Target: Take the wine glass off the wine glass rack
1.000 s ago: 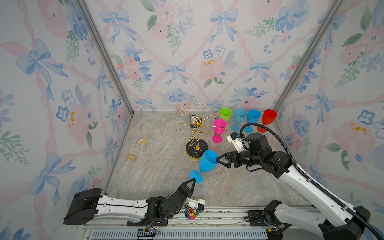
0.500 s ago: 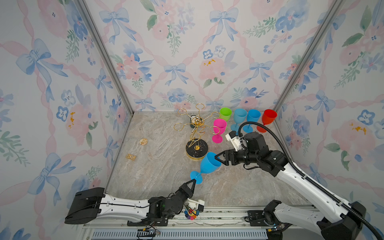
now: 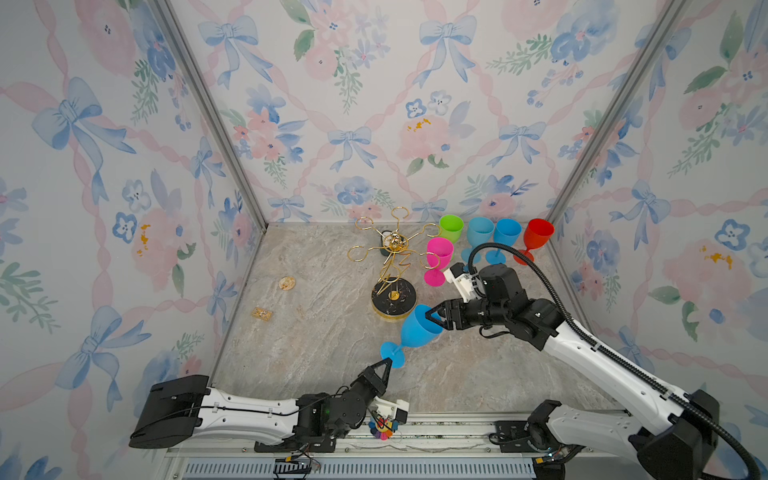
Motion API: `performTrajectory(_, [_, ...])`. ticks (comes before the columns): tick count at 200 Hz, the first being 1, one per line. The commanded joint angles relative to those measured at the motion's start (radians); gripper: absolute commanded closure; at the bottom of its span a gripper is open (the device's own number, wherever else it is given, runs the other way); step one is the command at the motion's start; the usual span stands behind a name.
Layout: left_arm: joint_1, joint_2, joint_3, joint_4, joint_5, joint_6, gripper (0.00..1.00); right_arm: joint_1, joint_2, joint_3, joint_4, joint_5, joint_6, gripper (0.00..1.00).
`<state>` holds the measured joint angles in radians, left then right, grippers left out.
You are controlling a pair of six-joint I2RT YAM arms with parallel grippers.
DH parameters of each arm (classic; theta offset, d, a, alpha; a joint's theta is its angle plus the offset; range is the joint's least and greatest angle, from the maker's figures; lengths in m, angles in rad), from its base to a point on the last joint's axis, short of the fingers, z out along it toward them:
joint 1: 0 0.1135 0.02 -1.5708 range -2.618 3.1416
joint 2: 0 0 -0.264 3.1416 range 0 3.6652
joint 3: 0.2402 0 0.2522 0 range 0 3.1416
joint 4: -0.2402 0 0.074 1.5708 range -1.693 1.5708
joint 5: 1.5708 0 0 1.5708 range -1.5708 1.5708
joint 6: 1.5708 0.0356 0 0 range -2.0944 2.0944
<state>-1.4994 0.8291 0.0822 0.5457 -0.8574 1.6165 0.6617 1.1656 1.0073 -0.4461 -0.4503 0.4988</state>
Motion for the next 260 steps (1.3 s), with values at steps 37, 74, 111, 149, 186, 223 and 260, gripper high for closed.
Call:
performTrajectory(37, [-0.002,-0.027,0.013,0.022,-0.023,0.010,1.00,0.022,0.022,-0.012,0.035,-0.013,0.010,0.59])
performTrajectory(74, [-0.002,-0.025,0.010,0.022,-0.023,0.010,1.00,0.022,0.015,-0.019,0.040,-0.009,0.017,0.74])
performTrajectory(111, [-0.002,-0.022,0.011,0.021,-0.026,0.008,1.00,0.022,-0.002,-0.027,0.037,-0.001,0.020,0.82])
performTrajectory(149, [-0.002,-0.012,0.014,0.019,-0.027,0.005,0.92,0.022,-0.020,-0.026,0.025,0.014,0.017,0.90])
performTrajectory(186, [-0.002,0.002,0.015,0.017,-0.028,-0.001,0.76,0.022,-0.037,-0.024,0.012,0.033,0.010,0.92])
performTrajectory(223, [-0.002,0.007,0.018,0.013,-0.029,-0.009,0.67,0.022,-0.056,-0.021,-0.017,0.092,-0.007,0.96])
performTrajectory(260, [-0.002,0.007,0.016,0.007,-0.031,-0.029,0.56,0.020,-0.088,-0.016,-0.056,0.173,-0.036,0.96])
